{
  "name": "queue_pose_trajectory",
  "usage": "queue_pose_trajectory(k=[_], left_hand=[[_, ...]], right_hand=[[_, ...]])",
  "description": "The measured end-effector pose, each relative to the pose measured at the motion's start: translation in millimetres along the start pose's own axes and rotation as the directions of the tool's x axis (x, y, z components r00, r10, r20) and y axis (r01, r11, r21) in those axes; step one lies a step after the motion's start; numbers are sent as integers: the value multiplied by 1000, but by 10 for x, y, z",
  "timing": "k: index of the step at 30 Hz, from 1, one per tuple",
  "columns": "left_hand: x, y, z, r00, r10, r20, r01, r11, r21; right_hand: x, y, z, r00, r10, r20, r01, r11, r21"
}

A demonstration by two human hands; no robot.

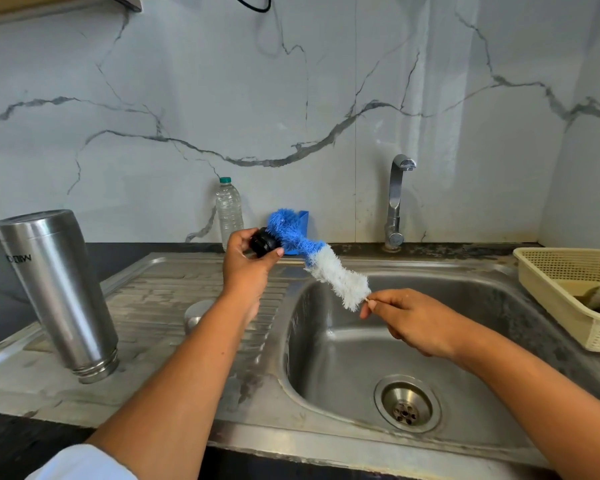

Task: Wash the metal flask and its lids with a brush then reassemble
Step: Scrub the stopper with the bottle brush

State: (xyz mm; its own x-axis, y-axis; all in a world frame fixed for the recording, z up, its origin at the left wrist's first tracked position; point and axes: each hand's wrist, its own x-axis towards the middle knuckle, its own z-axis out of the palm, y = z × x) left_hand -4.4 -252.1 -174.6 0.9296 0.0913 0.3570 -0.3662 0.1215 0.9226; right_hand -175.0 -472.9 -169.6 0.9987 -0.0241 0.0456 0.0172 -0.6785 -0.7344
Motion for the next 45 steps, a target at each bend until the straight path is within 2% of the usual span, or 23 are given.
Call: queue_pose_trajectory(k=[3,7,11,15,18,21,24,28,32,35,37,41,45], left_hand=[[-37,-17,52,993,110,51,-118,973,199],[9,-26,50,953,265,143,-302,836,458],[-9,28,31,911,392,128,-402,775,488],[-68,49,78,823,502,265,-554,605,572],[-99,31,104,787,508,349,-608,544,579],[-112,19,124,780,504,371,-617,521,590],[-63,25,74,818,495,294,-565,591,576],[4,1,14,913,379,151,-401,768,500],[-11,15,45,973,225,48,-226,895,385],[16,1,29,999,29,13,-30,994,104],[37,0,21,997,-71,36,74,995,-74],[64,19,36,984,-156,86,176,923,-342],[63,1,62,973,-175,148,224,868,-444]], right_hand=[[30,-9,31,1000,1,-12,-2,1000,-23],[25,14,2,999,53,5,-53,998,16],[-17,4,-35,996,80,38,-84,989,123],[2,-32,-4,993,110,31,-113,982,150],[8,-15,-18,992,129,13,-130,979,160],[3,-18,-11,992,126,21,-128,976,176],[-7,-24,-16,994,105,27,-108,981,163],[-4,-20,-31,996,84,29,-87,983,159],[-9,-2,-9,984,158,84,-179,906,383],[-14,-18,-18,974,177,141,-225,821,525],[-2,-29,-9,974,164,154,-222,805,550],[25,-38,28,976,162,149,-218,808,548],[3,-54,-6,978,152,140,-204,818,538]])
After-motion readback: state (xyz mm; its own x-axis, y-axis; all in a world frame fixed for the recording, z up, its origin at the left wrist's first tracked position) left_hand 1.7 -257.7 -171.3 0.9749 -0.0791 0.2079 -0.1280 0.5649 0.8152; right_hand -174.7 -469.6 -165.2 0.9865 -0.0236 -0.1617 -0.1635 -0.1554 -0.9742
